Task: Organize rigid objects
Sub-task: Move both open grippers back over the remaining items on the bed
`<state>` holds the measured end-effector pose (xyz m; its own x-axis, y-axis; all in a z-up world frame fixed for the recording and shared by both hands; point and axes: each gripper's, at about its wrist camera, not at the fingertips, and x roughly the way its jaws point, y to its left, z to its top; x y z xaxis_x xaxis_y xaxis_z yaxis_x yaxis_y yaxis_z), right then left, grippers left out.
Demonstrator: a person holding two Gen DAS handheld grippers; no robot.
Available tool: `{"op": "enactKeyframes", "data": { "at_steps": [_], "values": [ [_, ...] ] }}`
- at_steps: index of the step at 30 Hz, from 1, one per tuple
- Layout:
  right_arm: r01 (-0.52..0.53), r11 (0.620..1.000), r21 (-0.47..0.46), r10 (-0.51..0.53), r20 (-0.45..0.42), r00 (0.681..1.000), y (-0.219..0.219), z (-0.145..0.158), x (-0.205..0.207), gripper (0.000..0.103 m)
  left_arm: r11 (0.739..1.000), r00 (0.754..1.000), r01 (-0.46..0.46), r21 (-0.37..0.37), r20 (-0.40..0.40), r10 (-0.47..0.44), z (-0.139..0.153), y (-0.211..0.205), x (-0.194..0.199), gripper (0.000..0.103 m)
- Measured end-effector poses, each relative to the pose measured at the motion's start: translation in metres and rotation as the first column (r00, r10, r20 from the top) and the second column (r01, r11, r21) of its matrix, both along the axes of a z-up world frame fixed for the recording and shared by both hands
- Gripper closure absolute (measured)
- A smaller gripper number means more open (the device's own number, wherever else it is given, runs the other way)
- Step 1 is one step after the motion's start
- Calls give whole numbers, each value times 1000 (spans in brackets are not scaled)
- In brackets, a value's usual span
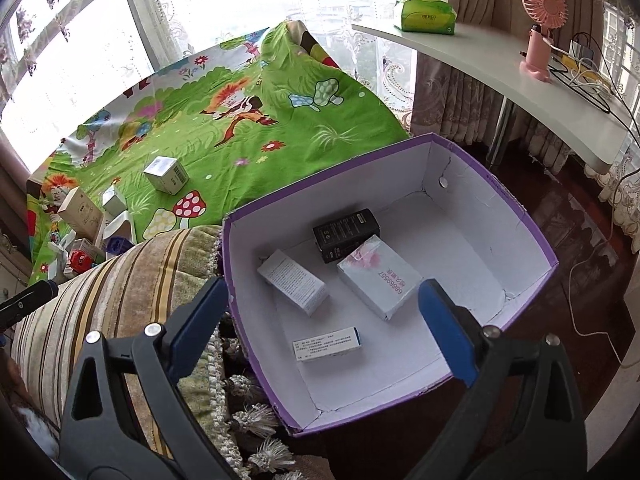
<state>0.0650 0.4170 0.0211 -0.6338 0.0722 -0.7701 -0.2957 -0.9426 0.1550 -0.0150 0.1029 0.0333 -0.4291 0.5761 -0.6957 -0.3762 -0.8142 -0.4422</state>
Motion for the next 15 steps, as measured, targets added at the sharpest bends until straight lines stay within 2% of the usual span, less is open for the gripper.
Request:
{"op": "enactKeyframes", "data": {
  "at_steps": [7,15],
  "values": [
    [-108,994,-27,108,-3,994,-37,3,-20,6,994,993,-112,9,29,112,-9,-51,-6,56],
    [-245,969,-12,245,0,969,-87,8,-45,6,982,981,-189,8,41,188,-13,-83,-14,56]
  ]
}}
